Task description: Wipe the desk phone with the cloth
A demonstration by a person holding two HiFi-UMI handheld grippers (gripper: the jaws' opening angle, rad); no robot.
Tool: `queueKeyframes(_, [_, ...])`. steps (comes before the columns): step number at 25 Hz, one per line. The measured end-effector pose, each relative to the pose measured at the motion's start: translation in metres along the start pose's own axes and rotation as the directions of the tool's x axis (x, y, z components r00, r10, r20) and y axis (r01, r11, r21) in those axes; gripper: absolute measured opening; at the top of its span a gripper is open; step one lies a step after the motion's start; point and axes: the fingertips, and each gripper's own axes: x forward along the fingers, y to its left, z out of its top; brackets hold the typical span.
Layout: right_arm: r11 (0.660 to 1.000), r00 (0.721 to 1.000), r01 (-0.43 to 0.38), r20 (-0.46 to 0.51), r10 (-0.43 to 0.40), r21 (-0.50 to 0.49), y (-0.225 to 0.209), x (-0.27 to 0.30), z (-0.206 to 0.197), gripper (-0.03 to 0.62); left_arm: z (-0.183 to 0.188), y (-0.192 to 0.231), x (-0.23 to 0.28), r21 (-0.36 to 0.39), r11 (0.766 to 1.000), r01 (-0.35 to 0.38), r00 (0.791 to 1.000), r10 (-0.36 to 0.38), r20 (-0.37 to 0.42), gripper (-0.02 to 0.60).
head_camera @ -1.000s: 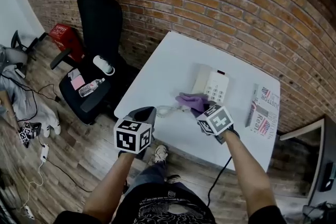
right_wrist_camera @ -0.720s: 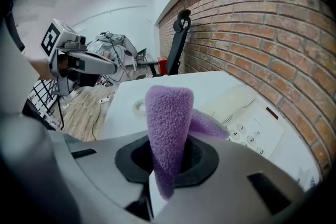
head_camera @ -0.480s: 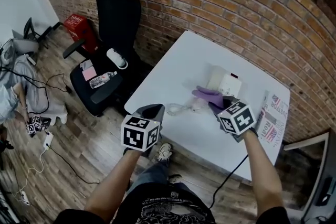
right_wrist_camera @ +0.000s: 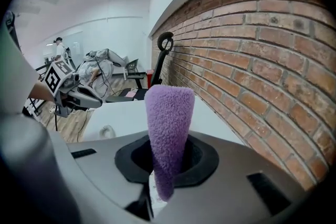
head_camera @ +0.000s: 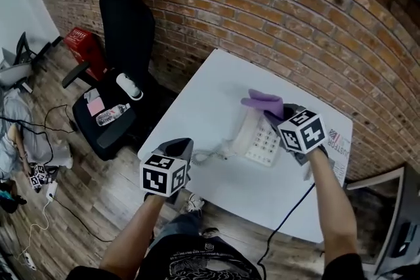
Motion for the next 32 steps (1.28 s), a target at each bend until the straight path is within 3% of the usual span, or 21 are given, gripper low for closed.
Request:
queueKeyframes(11, [1.0, 0.998, -0.003, -0.056, 0.004, 0.027, -0.072, 0.057, 0.022, 0.044, 0.042, 0.001, 0.072, 0.03, 0.997, 0.075, 0.997, -0.075, -0.022, 0.005])
queueKeyframes(19, [0.986, 0.978, -0.131, -0.149, 0.145, 0.099, -0.091, 0.117, 0.012, 0.044, 0.055, 0.021, 0.113, 0.027, 0.993, 0.117, 0.992, -0.115, -0.058, 0.005])
queueKeyframes(22, [0.965, 0.954, -0.214, -0.179, 0.24, 0.153, -0.088, 0.134, 0.004, 0.044, 0.057, 0.029, 0.127, 0.023, 0.991, 0.131, 0.989, -0.129, -0.072, 0.005])
queueKeyframes(26, [0.906, 0.913, -0.314, -0.172, 0.371, 0.285, -0.079, 0.144, -0.001, 0.044, 0.06, 0.037, 0.139, 0.013, 0.988, 0.154, 0.985, -0.152, -0.085, 0.005])
queueKeyframes(32, [0.866, 0.894, -0.351, -0.149, 0.424, 0.357, -0.08, 0.145, -0.004, 0.044, 0.062, 0.037, 0.156, 0.005, 0.983, 0.184, 0.978, -0.183, -0.101, 0.005])
